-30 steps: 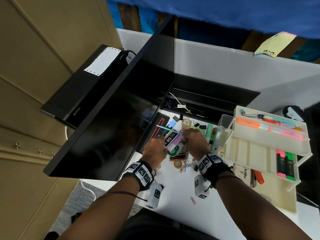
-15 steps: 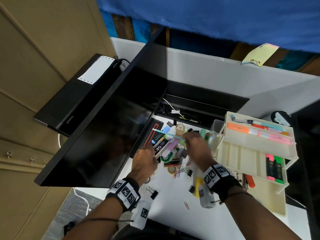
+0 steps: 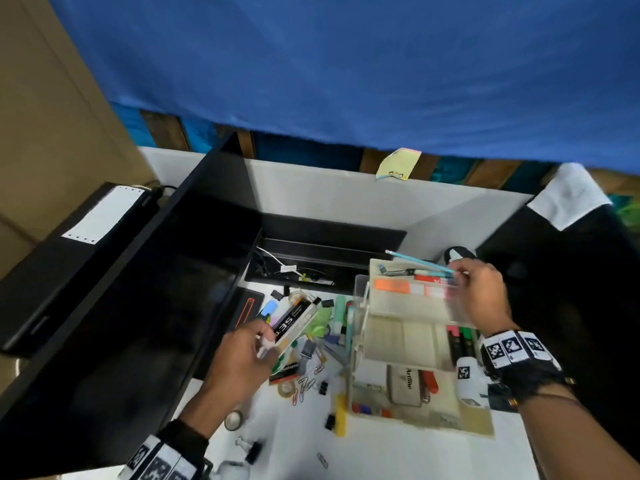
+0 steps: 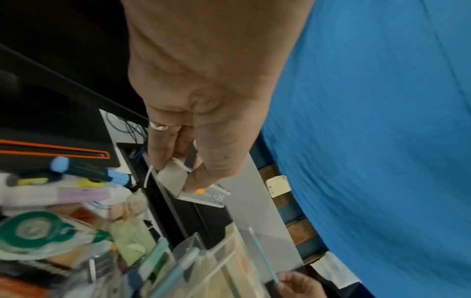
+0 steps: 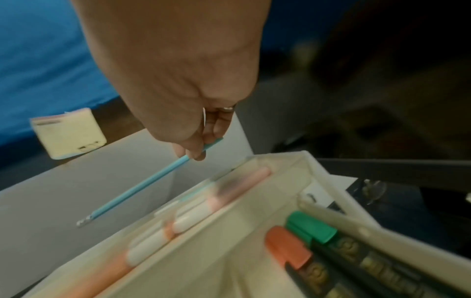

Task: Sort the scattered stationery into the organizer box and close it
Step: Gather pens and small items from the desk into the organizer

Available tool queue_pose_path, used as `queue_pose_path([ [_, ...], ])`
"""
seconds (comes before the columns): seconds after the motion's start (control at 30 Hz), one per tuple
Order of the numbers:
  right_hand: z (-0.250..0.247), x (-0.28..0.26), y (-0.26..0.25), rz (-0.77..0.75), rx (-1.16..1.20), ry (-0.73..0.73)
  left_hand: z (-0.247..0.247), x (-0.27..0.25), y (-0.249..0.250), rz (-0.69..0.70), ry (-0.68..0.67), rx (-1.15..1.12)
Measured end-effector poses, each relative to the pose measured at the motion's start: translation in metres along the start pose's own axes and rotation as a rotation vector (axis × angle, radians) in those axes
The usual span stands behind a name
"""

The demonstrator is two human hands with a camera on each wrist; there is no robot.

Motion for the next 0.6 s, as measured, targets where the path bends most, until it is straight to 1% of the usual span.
queue_pose_path([
  [0.03,0.002,0.003,0.012,0.046,-0.014,-0.014,0.001,0.000,0.011,0.005,-0.007,-0.024],
  [0.1,0.006,0.005,0.027,0.059,-0.019,-0.037,0.006,0.001,0.028,0.012,-0.021,-0.074],
  [0.17,0.009,0.006,0.032,0.019,-0.023,-0.053,0.010,0.001,0.044,0.033,-0.041,-0.113],
  [0.3,0.018,0.009,0.025,-0.073,-0.055,-0.078,0.018,-0.001,0.075,0.061,-0.081,-0.169],
  [0.37,0.022,0.010,0.023,-0.103,-0.059,-0.068,0.025,-0.001,0.085,0.058,-0.095,-0.183],
  [0.5,0.024,0.012,0.022,-0.169,-0.084,-0.023,0.041,-0.003,0.096,0.082,-0.099,-0.141],
  [0.6,0.026,0.013,0.028,-0.158,-0.059,0.000,0.051,-0.008,0.105,0.130,-0.121,-0.154],
])
Point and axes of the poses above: each hand's wrist, its own x-axis towards the middle knuckle, its own z-axis out of the palm, y = z × x, the point moved 3 cm from there along x, towards the middle knuckle, and after that the axes turned 11 degrees about y, right-handed, at the moved point
